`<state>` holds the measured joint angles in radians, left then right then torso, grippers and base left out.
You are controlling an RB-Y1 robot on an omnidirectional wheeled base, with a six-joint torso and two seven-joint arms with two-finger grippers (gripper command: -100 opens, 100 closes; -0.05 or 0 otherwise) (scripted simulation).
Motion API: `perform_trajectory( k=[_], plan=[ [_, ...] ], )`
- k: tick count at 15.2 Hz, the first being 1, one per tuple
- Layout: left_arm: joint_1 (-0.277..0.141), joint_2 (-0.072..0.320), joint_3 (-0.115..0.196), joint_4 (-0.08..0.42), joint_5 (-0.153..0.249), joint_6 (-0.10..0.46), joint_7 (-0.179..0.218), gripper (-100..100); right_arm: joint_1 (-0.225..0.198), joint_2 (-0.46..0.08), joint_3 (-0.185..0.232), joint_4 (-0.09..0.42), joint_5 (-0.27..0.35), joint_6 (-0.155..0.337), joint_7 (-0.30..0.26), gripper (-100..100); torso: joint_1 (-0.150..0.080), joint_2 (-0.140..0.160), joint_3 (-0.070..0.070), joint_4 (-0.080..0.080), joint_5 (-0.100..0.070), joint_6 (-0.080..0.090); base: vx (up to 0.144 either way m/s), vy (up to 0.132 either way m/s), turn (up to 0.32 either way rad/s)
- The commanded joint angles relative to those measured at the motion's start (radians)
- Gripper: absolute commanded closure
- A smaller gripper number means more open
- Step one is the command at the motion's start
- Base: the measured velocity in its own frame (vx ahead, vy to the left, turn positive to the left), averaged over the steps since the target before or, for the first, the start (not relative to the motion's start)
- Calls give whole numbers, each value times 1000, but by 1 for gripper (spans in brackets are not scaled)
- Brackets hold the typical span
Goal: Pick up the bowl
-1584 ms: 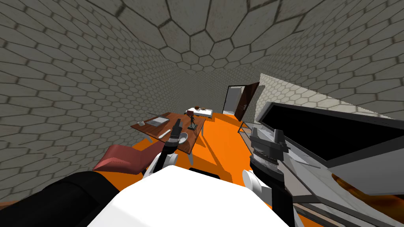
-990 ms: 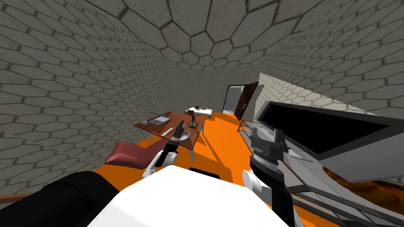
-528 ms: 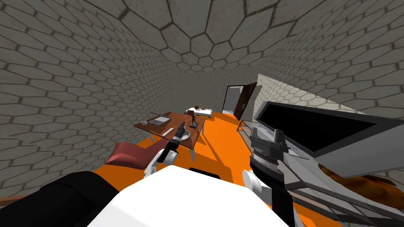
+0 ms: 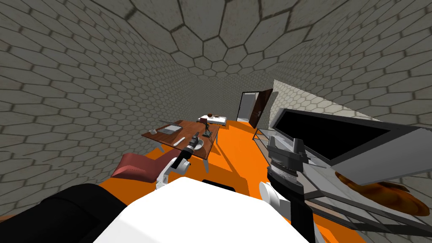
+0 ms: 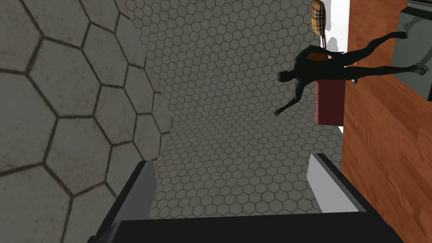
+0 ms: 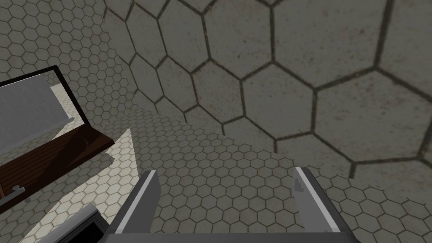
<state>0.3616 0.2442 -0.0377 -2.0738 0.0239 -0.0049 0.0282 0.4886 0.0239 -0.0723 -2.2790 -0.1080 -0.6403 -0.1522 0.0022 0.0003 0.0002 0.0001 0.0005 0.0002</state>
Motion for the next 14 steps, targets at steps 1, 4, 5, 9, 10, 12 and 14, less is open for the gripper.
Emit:
perform_trajectory(
  k=[1,4,5,9,10,12,14],
  plan=[
    [-10,7,-2,26,10,40,13,-100,0,0,0,0,0,0,0,0,0,0,0,0,0,0,-7,27,-41],
    [-24,18,-3,46,24,88,28,-100,0,0,0,0,0,0,0,0,0,0,0,0,0,0,-7,25,-29],
    [-38,29,-4,66,38,128,44,-100,0,0,0,0,0,0,0,0,0,0,0,0,0,0,-4,19,-33],
    [-52,39,-5,87,52,187,59,-100,0,0,0,0,0,0,0,0,0,-1,0,0,0,0,-1,23,-31],
    [-67,49,-6,108,67,224,75,-100,0,0,0,0,0,0,0,0,0,-1,0,0,0,0,0,23,-35],
    [-81,59,-7,129,82,265,91,-100,0,0,0,0,0,0,0,0,0,-1,0,0,0,0,0,25,-46],
    [-96,68,-8,150,96,312,107,-100,0,0,0,0,0,0,0,0,0,-1,0,0,0,0,1,27,-38]
  ],
)
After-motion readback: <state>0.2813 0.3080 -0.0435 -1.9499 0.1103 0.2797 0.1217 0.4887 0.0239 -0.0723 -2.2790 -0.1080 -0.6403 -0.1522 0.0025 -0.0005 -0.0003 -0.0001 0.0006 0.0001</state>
